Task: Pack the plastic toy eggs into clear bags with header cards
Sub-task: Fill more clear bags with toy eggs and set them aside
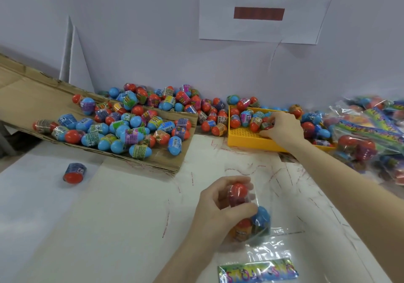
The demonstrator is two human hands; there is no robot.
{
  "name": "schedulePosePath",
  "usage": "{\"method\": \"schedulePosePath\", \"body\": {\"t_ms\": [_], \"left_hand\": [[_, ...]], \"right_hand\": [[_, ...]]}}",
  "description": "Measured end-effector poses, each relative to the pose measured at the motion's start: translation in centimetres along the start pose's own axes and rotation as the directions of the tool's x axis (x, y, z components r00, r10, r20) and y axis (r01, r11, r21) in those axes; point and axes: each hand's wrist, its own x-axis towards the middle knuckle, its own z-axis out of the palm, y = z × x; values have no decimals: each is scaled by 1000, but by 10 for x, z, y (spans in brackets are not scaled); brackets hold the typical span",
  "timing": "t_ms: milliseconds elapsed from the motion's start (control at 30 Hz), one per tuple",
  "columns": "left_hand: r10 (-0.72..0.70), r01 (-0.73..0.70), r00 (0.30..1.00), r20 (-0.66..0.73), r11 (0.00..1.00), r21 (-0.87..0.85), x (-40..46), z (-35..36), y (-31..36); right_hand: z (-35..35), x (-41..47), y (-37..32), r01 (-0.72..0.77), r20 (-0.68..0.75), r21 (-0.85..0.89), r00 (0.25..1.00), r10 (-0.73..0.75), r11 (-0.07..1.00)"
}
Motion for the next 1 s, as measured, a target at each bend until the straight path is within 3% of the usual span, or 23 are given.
{"method": "schedulePosePath", "body": {"t_ms": [100,200,300,367,467,567,733,1000], "left_hand": [[-30,30,999,-23,999,-17,0,1,0],[-76,74,997,-34,996,-56,-1,2,1],[-78,75,996,-36,995,-72,-1,3,3],[-79,76,996,-32,993,-85,-2,4,5],[-74,73,997,-14,995,-68,-4,3,8],[-73,73,997,-5,996,-60,-5,4,8],[-71,73,997,35,994,-86,-6,4,9],[-39,40,999,17,997,-68,-7,4,10]], "right_hand": [[-22,-12,-9,98,-98,287,993,-72,953],[-67,-48,-25,243,-93,633,966,-240,735],[-106,-96,-36,327,25,777,838,-544,538],[-119,-117,-38,408,141,712,715,-685,571],[-120,-129,-38,571,312,487,593,-743,661],[-120,-129,-39,621,382,322,605,-698,714],[-123,-127,-43,720,433,140,573,-696,680],[-123,-127,-44,544,539,363,539,-647,757]]}}
